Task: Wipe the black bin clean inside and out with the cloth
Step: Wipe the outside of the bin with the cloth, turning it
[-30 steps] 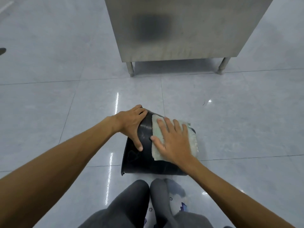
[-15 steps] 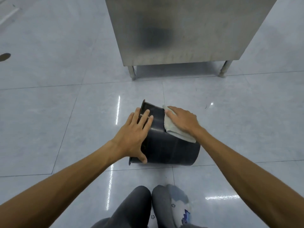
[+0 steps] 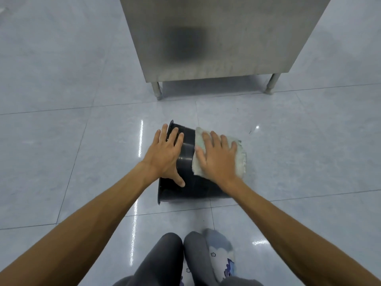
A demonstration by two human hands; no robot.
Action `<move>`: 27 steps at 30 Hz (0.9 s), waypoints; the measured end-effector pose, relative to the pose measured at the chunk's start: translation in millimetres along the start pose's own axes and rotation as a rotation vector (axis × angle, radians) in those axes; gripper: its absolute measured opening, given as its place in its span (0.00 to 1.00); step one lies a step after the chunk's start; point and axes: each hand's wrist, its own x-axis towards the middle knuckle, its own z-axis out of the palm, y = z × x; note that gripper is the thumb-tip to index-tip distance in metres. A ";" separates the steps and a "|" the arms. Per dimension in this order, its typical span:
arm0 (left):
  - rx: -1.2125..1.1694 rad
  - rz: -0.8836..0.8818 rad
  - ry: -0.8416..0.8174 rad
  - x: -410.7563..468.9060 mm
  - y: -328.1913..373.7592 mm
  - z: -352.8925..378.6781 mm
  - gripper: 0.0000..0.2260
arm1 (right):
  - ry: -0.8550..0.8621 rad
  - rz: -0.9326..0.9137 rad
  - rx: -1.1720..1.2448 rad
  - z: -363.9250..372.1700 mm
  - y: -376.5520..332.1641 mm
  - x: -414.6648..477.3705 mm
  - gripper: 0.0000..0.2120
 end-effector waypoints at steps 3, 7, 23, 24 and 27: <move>-0.032 0.004 -0.020 11.4 -4.3 -4.7 0.69 | 0.131 -0.064 -0.009 20.1 -1.5 -50.4 0.31; -0.039 -0.004 -0.039 14.3 -2.3 -5.7 0.68 | 0.197 -0.143 -0.027 46.8 2.7 -87.2 0.33; -0.086 -0.042 0.045 -36.0 23.2 15.2 0.67 | -0.548 0.120 0.219 -21.4 17.5 79.8 0.32; -0.089 -0.054 0.047 -37.6 25.1 16.4 0.67 | -0.563 0.130 0.221 -21.7 20.5 83.3 0.33; -0.073 -0.086 0.024 -33.5 22.6 15.2 0.67 | -0.475 0.128 0.219 -24.6 18.4 72.2 0.30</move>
